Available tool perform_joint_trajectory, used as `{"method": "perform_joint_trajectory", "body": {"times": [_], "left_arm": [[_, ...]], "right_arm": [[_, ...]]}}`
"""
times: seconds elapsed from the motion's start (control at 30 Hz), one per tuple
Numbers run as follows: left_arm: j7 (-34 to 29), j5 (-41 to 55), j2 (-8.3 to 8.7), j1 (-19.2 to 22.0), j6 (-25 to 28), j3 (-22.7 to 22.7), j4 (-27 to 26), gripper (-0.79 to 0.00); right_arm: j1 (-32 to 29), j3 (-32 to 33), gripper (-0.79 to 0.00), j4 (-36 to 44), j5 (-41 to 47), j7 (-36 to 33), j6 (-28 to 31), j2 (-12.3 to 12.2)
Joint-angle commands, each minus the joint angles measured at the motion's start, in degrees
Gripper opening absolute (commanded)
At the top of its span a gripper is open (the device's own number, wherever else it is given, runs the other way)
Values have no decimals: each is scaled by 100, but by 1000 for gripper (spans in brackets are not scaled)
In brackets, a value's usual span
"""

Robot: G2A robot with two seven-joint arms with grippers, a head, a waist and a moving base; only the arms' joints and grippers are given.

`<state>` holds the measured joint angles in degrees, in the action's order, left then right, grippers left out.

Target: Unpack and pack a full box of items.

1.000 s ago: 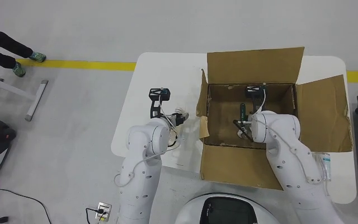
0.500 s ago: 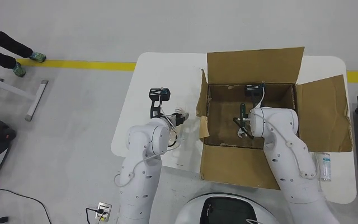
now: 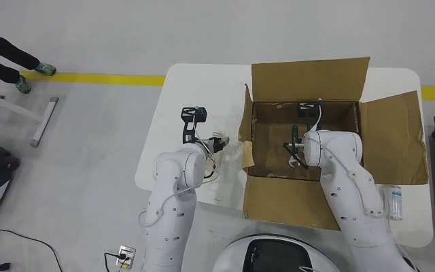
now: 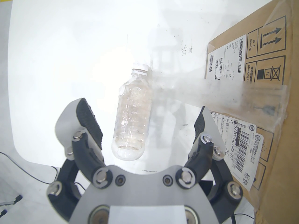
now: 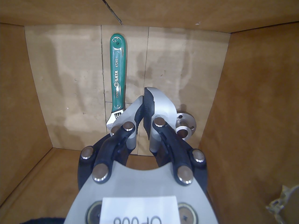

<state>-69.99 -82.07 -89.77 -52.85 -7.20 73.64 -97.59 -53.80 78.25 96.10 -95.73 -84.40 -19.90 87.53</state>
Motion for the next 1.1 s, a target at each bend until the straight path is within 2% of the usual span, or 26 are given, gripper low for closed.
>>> {"method": "perform_joint_trajectory", "body": {"times": [0.0,0.3,0.43,0.47,0.57,0.7,1.07], "left_arm": [[0,0,0,0,0,0,0,0],[0,0,0,0,0,0,0,0],[0,0,0,0,0,0,0,0],[0,0,0,0,0,0,0,0],[0,0,0,0,0,0,0,0],[0,0,0,0,0,0,0,0],[0,0,0,0,0,0,0,0]], "right_arm": [[0,0,-785,0,0,0,0,0],[-168,-106,-785,123,247,291,125,26],[-181,-249,-613,130,287,255,23,60],[-185,-272,-523,104,290,271,0,67],[-144,-299,-502,-18,254,301,-52,82],[-62,-183,-416,-181,381,191,-99,92],[412,-103,-437,-795,370,32,-30,133]]}}
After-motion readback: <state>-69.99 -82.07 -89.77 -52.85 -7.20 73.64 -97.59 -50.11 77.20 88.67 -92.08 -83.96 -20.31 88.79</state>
